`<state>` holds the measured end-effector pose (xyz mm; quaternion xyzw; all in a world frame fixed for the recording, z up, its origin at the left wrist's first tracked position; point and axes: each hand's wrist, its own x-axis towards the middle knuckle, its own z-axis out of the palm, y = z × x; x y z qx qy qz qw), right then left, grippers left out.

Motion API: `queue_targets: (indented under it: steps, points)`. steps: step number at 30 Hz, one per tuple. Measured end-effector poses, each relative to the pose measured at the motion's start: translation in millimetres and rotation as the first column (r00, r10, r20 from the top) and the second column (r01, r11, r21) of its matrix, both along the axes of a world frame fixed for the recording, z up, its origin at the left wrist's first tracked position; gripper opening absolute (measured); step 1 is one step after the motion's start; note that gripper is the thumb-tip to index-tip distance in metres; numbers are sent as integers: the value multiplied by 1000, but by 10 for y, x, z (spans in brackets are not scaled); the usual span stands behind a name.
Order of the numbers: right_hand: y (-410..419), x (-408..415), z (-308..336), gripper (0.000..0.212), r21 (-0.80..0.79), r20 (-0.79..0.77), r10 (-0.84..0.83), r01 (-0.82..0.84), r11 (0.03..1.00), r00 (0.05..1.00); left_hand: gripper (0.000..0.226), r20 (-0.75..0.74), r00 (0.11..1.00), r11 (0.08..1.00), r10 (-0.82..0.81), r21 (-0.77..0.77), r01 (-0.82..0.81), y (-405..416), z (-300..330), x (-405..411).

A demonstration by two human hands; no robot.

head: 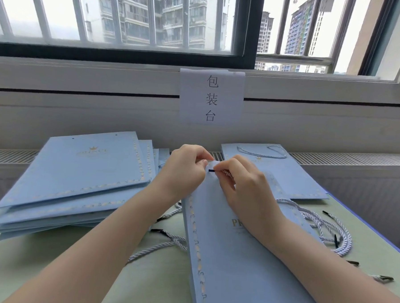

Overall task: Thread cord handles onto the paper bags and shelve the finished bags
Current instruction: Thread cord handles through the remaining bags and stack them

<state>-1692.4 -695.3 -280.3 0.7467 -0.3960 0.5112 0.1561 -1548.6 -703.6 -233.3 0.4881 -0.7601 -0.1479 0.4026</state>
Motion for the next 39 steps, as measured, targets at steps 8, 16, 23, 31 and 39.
queue_targets:
  steps: [8,16,23,31,39]
  points:
    - [31,20,22,6,-23,-158,1,-5,1000,988,22,-19,999,998,-36,50,37,-5,0,36]
    - [81,51,69,15,115,-4,107,-106,988,994,26,-103,992,991,-78,100,88,31,35,40]
    - [111,7,168,5,322,294,103,-200,925,950,24,-146,983,976,-109,174,133,74,82,2]
    - [86,-20,162,35,439,219,58,-151,886,974,23,-101,992,977,-75,190,93,71,71,-12]
    - [92,-5,163,24,331,148,61,-107,938,987,28,-22,1000,992,10,127,-8,35,86,-55]
